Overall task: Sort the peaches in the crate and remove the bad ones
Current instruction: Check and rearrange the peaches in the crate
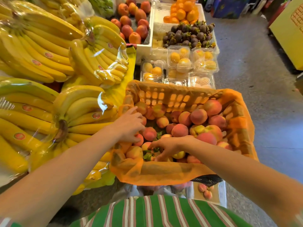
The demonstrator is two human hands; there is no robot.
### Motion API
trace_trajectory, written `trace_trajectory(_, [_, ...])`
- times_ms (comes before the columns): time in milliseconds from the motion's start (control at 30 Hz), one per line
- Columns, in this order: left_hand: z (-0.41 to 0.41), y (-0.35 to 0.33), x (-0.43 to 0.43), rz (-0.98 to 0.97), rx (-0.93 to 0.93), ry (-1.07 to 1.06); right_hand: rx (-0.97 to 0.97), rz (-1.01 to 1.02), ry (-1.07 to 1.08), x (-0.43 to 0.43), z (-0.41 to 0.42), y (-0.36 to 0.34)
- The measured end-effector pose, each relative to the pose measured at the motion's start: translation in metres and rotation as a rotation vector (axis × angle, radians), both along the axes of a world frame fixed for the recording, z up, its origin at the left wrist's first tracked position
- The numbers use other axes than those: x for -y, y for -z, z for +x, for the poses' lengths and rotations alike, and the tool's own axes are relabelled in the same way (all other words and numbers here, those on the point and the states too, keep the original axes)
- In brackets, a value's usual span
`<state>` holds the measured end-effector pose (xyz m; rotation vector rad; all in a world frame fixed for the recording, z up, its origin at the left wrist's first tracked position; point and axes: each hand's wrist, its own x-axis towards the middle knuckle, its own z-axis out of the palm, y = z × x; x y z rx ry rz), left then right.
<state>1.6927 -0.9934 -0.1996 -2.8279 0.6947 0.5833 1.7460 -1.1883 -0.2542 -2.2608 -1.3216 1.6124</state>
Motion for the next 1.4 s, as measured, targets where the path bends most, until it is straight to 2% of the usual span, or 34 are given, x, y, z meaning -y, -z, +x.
trace_trajectory(67, [-0.003,0.001,-0.005,-0.004,-0.005,0.013,-0.037,-0.039,0.027,-0.004,-0.004,0.008])
trace_trajectory(200, [-0.008,0.000,-0.003,0.019,-0.037,0.058,0.032,0.022,-0.009,-0.008,-0.009,0.019])
trace_trajectory(433, [-0.003,0.007,0.024,0.152,-0.347,0.122,-0.119,0.075,0.250,0.009,0.021,-0.010])
trace_trajectory(567, [0.002,0.017,0.038,0.303,-0.435,0.204,-0.072,0.140,0.287,0.023,0.037,-0.032])
trace_trajectory(700, [0.010,0.021,0.038,0.250,-0.465,0.207,-0.120,0.193,0.367,0.040,0.041,-0.041])
trace_trajectory(833, [0.026,0.007,0.032,-0.077,-0.492,-0.058,-0.151,0.233,0.441,0.058,0.048,-0.054])
trace_trajectory(933, [0.037,-0.009,0.029,-0.436,-0.496,-0.281,-0.180,0.238,0.502,0.069,0.054,-0.067])
trace_trajectory(1100, [0.034,-0.021,0.033,-1.059,-0.669,-0.713,-0.235,0.286,0.615,0.088,0.060,-0.087])
trace_trajectory(1267, [0.022,-0.025,0.043,-1.459,-0.851,-0.838,-0.278,0.387,0.754,0.108,0.055,-0.097])
trace_trajectory(1400, [0.015,-0.020,0.049,-1.805,-1.053,-0.837,-0.564,0.515,0.972,0.116,0.044,-0.097])
